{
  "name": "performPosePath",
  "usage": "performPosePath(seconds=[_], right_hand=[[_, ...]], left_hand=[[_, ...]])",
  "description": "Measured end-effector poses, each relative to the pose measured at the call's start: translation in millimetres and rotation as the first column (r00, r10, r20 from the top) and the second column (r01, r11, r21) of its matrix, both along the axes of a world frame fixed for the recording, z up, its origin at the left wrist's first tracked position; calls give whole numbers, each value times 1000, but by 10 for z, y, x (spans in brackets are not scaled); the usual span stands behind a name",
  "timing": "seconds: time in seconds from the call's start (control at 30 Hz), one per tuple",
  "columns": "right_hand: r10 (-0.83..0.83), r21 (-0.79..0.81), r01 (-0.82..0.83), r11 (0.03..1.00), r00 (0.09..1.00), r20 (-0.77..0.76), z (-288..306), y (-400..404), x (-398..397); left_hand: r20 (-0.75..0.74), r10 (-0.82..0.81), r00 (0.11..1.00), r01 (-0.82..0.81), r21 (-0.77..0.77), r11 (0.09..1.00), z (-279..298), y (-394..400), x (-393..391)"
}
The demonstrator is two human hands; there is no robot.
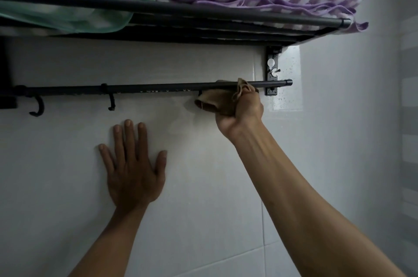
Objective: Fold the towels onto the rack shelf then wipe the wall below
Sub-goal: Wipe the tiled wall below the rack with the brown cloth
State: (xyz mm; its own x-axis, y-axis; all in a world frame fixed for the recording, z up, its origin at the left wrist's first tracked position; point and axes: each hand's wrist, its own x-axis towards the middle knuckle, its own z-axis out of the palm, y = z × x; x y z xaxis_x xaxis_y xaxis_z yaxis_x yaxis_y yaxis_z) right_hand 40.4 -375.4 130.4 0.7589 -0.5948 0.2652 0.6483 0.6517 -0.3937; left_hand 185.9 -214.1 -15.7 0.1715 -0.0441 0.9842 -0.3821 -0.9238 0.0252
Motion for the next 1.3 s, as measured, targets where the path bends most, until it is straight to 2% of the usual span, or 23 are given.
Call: performPosePath(seconds=[0.2,0.37,0.57,0.73,0.93,1.1,1.3], right_hand=[[34,-94,-45,995,993,-109,-230,82,-60],[27,42,-26,999,999,-31,-57,58,-73],[89,-96,-95,991,994,-65,-109,220,-156],[33,6,-33,999,999,-25,-65,237,-162],[128,-118,-130,984,991,-23,-85,597,-186],[119,-106,-123,987,992,-43,-310,624,-209],[238,-93,-237,967,971,-5,-327,762,-86]], left_hand=[[-9,-9,1000,10,3,1000,-2,2,-3],[-41,0,999,1,8,1000,5,8,-14],[-101,-33,994,34,13,999,38,14,-32],[-118,-10,993,12,18,1000,30,13,-42],[-145,-23,989,28,35,999,48,33,-67],[-160,-35,986,41,38,998,50,42,-60],[-142,-50,989,56,37,998,50,38,-58]])
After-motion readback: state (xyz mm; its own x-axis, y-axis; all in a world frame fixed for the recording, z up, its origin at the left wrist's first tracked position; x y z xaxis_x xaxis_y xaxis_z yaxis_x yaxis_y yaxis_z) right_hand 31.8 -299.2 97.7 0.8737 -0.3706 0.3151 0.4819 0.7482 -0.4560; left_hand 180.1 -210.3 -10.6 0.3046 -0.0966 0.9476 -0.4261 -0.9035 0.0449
